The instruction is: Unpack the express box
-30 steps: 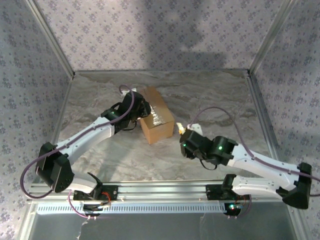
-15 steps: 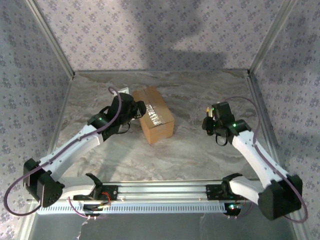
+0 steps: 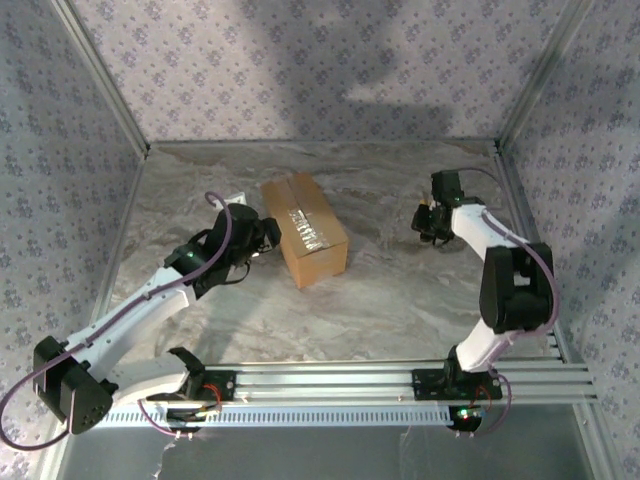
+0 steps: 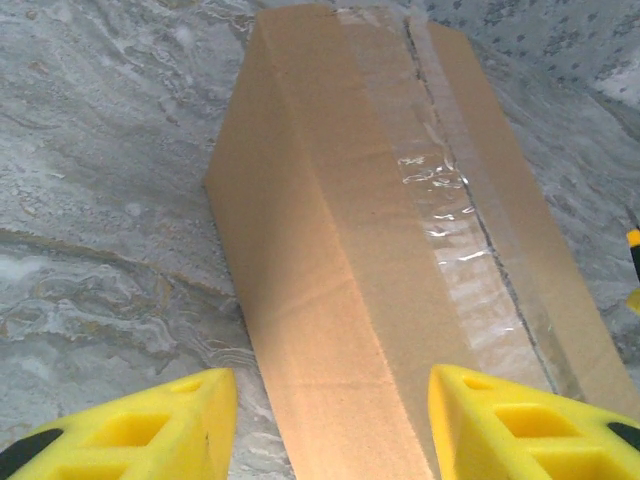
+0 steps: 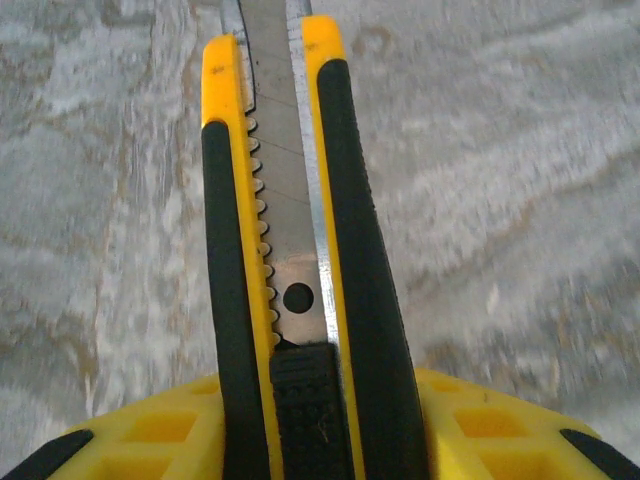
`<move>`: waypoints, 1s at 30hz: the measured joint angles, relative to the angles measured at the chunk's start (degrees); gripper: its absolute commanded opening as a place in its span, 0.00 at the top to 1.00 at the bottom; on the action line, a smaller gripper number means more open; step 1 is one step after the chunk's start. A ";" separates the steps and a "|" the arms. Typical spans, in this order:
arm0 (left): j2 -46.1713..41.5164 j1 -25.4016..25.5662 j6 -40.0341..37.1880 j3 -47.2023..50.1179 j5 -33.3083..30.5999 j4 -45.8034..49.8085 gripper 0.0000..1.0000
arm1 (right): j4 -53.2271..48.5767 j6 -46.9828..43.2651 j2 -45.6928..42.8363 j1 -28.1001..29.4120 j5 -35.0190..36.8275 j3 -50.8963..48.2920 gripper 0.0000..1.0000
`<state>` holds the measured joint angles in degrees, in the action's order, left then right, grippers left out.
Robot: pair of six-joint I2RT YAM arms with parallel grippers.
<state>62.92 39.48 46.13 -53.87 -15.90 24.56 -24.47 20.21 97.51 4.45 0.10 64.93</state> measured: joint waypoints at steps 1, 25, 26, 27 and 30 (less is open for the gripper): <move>-0.02 0.00 0.00 0.04 -0.15 0.11 0.46 | 0.07 -0.17 1.40 -0.04 0.04 1.14 1.00; -1.77 -0.87 0.46 1.55 -1.51 0.11 0.46 | -0.17 0.07 13.03 -0.35 3.39 9.31 0.54; -1.99 -0.87 0.48 1.75 -1.51 0.15 0.45 | -0.20 0.13 13.14 -0.35 3.37 9.31 0.52; -2.12 -0.87 0.52 1.92 -1.51 0.17 0.45 | -0.20 0.31 13.22 -0.35 3.34 9.31 0.51; -2.45 -0.87 0.87 2.16 -1.55 0.20 0.46 | -0.39 0.52 13.44 -0.35 3.30 9.49 0.49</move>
<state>60.47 38.61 47.00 -51.70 -17.45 24.75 -24.86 20.73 110.96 4.10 3.40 74.41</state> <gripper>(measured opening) 0.546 0.498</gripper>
